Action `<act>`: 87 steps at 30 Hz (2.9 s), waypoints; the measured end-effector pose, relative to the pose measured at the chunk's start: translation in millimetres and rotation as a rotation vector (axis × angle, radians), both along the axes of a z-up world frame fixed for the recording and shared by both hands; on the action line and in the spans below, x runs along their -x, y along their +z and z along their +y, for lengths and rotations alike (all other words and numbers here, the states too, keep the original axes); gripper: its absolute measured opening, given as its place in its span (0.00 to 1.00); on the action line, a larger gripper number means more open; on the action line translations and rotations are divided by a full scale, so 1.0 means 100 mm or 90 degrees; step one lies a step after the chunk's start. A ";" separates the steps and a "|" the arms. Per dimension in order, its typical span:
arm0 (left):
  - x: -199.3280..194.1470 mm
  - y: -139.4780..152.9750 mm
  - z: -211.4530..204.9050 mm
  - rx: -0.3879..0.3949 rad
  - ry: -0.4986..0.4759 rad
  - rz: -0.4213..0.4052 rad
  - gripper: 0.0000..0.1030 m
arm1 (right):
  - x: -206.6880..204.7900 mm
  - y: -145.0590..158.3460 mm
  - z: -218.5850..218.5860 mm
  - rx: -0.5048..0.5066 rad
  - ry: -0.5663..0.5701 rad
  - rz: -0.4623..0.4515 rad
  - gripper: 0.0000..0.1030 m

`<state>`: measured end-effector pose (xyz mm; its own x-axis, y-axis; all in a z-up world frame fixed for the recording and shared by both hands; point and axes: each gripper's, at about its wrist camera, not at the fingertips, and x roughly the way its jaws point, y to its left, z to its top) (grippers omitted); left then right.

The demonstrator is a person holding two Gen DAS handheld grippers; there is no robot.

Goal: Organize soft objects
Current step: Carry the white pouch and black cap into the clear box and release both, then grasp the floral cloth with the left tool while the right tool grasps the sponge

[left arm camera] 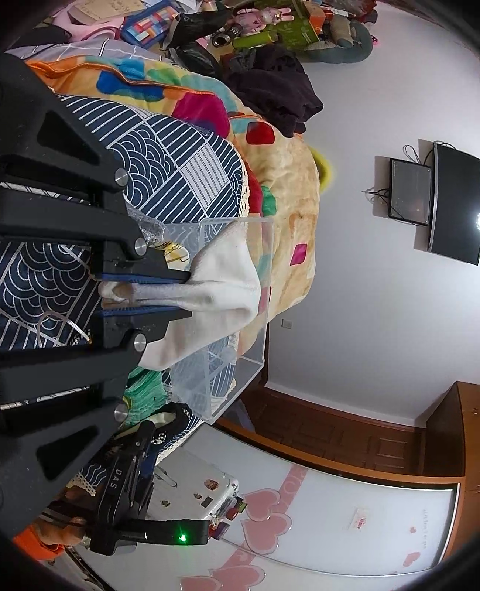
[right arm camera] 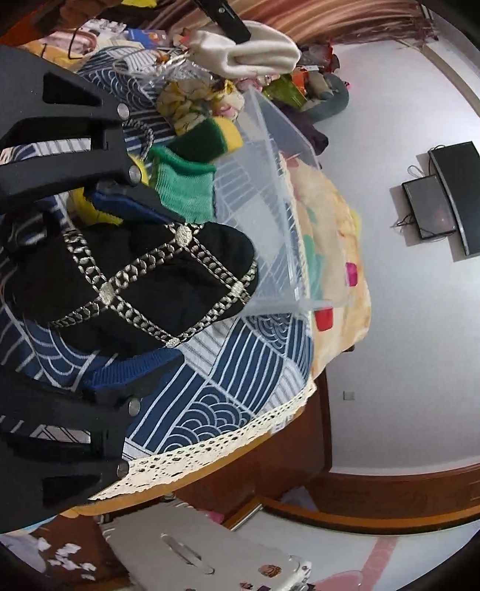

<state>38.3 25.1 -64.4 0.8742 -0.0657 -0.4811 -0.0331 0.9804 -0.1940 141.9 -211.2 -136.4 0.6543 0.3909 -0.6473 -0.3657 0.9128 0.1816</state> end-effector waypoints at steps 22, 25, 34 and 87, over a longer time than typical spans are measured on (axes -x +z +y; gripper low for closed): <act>-0.53 0.41 0.25 -0.042 0.018 -0.017 0.10 | 0.02 0.90 0.06 -0.050 0.008 -0.169 0.20; -0.66 0.44 0.28 -0.057 0.025 -0.011 0.10 | -0.06 0.95 0.18 -0.044 0.019 -0.185 0.20; -1.16 0.36 0.34 -0.099 0.049 0.044 0.10 | -0.41 1.01 0.52 -0.027 0.049 -0.188 0.20; -0.56 0.32 0.16 -0.178 -0.019 0.054 0.84 | -0.19 0.88 0.43 0.032 0.129 -0.115 0.71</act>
